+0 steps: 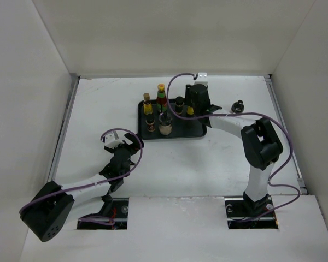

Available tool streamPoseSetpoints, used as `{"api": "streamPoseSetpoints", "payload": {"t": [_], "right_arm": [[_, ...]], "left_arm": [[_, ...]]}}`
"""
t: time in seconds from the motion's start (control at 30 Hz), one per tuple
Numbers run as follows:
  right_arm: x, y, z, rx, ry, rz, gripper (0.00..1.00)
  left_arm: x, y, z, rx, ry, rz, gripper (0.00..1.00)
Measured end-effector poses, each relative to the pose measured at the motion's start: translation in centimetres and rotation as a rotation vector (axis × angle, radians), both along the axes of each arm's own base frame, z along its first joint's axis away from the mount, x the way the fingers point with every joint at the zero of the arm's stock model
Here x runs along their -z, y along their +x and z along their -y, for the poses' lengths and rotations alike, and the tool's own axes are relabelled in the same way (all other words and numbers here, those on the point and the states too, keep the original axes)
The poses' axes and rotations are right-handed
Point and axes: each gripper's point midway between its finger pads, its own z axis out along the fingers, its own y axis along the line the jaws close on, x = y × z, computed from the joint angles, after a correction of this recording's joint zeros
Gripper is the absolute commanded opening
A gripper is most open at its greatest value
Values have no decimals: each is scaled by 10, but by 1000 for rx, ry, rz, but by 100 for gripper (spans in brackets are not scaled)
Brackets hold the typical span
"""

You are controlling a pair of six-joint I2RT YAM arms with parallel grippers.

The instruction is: Organize the condiment bottles

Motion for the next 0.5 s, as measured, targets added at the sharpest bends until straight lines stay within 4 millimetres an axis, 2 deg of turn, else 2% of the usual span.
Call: {"api": "streamPoseSetpoints", "payload": {"t": [0.1, 0.23, 0.33, 0.43, 0.5], "right_arm": [[-5, 2, -2, 0, 16, 25, 75], [-9, -5, 3, -1, 16, 28, 84], [-24, -19, 10, -1, 28, 45, 90], [-49, -40, 31, 18, 62, 84, 96], [-69, -52, 59, 67, 96, 125, 100]], "left_arm": [[0, 0, 0, 0, -1, 1, 83], [0, 0, 0, 2, -1, 0, 83], [0, 0, 0, 2, -1, 0, 83], [0, 0, 1, 3, -1, 0, 83], [0, 0, 1, 3, -1, 0, 83]]}}
